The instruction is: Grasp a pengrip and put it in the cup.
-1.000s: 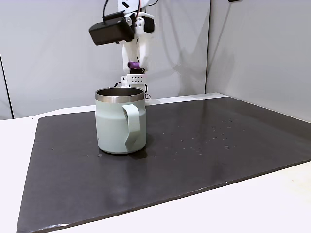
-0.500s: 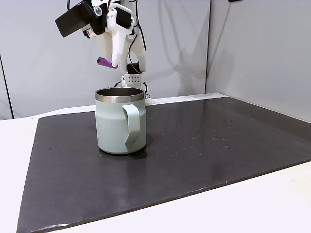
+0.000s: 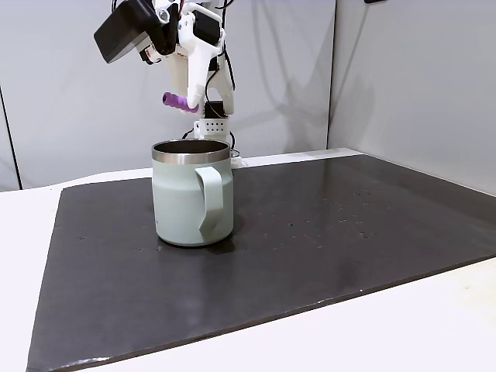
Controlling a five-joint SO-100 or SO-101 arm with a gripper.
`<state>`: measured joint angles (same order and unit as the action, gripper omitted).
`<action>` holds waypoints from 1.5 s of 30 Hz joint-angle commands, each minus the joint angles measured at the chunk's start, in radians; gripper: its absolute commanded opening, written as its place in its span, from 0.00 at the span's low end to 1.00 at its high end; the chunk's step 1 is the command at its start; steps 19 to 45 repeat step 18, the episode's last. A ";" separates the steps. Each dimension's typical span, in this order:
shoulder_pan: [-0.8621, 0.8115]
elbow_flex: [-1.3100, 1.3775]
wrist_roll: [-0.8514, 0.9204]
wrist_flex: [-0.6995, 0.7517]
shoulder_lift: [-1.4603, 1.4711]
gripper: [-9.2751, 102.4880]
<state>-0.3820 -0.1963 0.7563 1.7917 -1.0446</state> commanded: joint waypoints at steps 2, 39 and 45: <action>0.008 0.043 0.012 0.000 -0.009 0.15; -0.005 0.032 0.023 0.002 -0.038 0.30; -0.005 0.032 0.023 0.002 -0.038 0.30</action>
